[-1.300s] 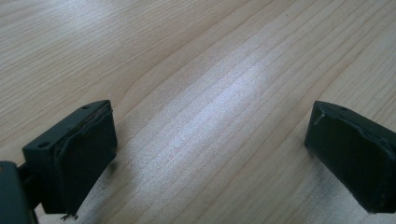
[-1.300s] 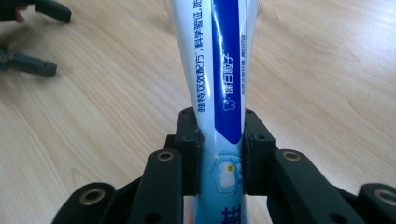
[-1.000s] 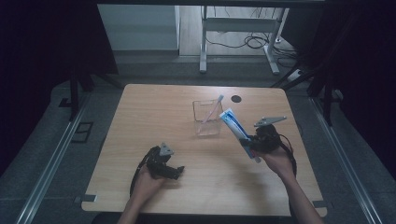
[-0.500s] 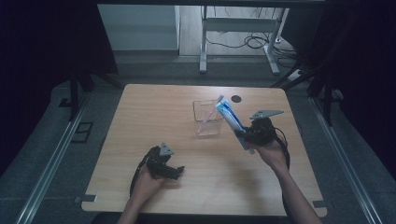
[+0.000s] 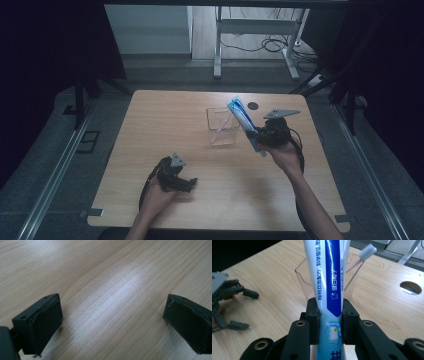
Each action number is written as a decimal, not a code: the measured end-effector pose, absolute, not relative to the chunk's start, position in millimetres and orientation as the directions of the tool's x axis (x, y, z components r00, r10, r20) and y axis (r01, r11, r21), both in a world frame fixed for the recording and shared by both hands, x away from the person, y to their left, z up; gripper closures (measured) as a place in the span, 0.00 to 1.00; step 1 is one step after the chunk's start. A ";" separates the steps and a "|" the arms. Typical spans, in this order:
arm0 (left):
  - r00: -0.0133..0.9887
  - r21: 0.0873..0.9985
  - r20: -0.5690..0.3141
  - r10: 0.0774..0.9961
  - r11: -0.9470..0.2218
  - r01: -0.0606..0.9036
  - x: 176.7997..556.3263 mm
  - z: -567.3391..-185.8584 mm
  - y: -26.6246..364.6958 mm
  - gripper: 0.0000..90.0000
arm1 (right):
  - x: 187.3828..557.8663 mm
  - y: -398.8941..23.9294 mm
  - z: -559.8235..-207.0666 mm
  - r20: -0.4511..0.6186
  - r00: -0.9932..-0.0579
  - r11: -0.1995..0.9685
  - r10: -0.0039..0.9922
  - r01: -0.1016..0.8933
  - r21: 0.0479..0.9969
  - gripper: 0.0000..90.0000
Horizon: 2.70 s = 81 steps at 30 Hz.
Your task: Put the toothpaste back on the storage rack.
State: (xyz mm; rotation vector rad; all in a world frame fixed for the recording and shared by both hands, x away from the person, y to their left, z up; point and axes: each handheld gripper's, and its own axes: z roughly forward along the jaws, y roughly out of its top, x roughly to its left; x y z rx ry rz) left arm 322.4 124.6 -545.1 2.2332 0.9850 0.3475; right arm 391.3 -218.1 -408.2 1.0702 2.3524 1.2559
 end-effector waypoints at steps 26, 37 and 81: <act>0.681 0.667 -0.022 0.732 -0.496 0.556 322.4 -545.0 124.7 0.03 | 421.5 -185.1 -390.8 0.120 -0.707 0.286 0.697 0.428 0.857 0.80; 0.681 0.667 -0.022 0.732 -0.497 0.555 322.4 -545.0 124.8 0.03 | 431.8 -174.5 -387.5 0.136 -0.697 0.250 0.704 0.422 0.871 0.80; 0.685 0.665 -0.027 0.728 -0.499 0.556 323.0 -545.0 124.5 0.03 | 475.3 -118.9 -415.4 0.116 -0.686 0.241 0.718 0.401 0.884 0.80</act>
